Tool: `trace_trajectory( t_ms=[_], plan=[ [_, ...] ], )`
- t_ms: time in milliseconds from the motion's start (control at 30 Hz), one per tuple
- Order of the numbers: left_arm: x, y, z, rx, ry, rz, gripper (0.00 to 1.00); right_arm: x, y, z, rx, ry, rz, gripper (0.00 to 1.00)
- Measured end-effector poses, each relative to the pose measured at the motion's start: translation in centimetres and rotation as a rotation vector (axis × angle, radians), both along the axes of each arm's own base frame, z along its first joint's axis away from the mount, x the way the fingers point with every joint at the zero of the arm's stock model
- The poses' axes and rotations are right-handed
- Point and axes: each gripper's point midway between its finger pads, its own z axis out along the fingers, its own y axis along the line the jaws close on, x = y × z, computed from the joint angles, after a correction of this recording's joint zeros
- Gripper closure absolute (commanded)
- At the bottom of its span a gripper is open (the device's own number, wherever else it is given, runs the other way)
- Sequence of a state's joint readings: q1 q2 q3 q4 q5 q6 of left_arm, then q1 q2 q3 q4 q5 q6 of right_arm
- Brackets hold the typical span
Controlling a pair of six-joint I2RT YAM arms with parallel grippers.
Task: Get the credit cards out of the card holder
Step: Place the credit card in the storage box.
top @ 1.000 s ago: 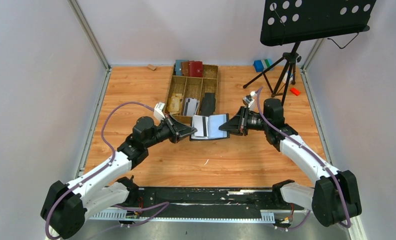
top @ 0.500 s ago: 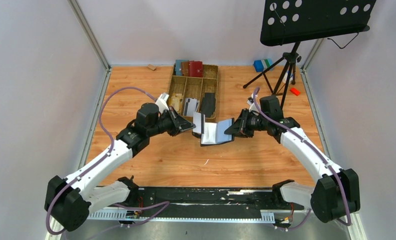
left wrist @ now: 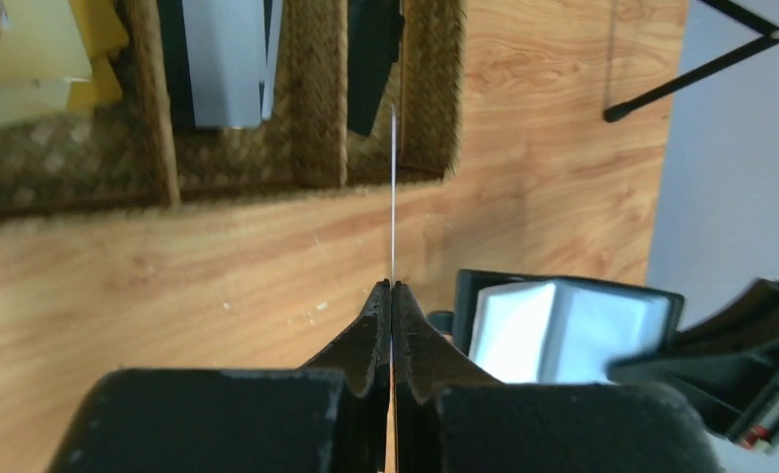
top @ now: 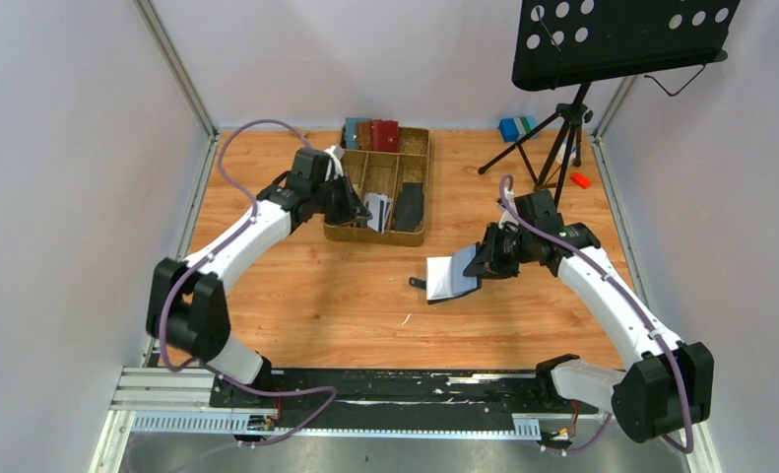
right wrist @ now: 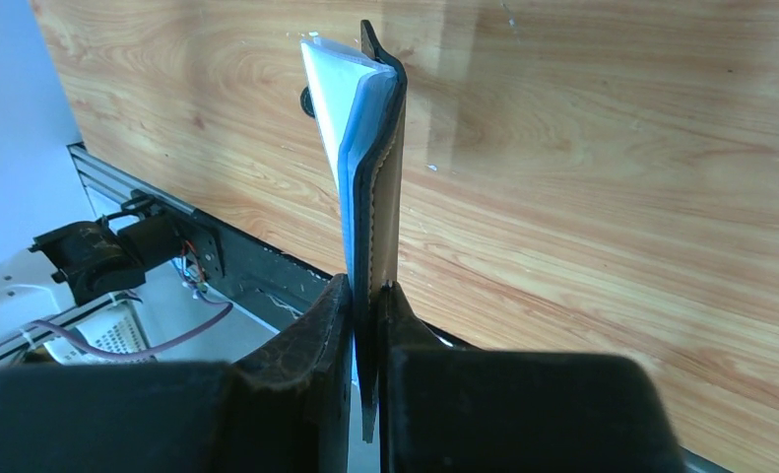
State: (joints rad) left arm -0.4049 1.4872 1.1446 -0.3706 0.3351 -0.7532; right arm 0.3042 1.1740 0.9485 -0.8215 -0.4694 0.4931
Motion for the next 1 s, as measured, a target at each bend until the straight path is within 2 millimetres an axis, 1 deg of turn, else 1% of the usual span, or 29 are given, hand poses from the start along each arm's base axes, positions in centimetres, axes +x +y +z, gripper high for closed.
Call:
trace_trajectory(
  t_ms=[100,200,333,467,567,733,933,1000],
  plan=[
    [2.2,-0.4,-0.9,0.067,-0.006,-0.040,1.00,-0.2,-0.4,0.2,-0.023,-0.010,0.012,1.00],
    [4.3,-0.4,-1.6,0.150,-0.016,-0.070,1.00,-0.3,-0.4,0.6,-0.023,-0.016,0.024,1.00],
    [6.4,-0.3,-2.3,0.231,-0.034,-0.095,1.00,-0.2,0.0,1.4,-0.002,-0.026,0.039,1.00],
    [7.9,-0.4,-3.5,0.278,-0.032,-0.118,1.00,0.0,0.1,2.0,0.001,-0.043,0.040,1.00],
    [8.3,-0.4,-4.9,0.301,-0.012,-0.132,1.00,0.1,0.1,2.2,0.002,-0.049,0.042,1.00],
    [8.2,-0.5,-7.4,0.321,0.034,-0.153,1.00,0.1,0.0,2.1,0.000,-0.045,0.041,1.00],
    [8.3,-0.5,-9.9,0.334,0.076,-0.160,1.00,0.1,0.0,2.2,0.001,-0.050,0.041,1.00],
    [8.5,-0.5,-10.2,0.339,0.074,-0.155,0.96,0.0,0.0,2.3,0.002,-0.055,0.041,1.00]
  ],
)
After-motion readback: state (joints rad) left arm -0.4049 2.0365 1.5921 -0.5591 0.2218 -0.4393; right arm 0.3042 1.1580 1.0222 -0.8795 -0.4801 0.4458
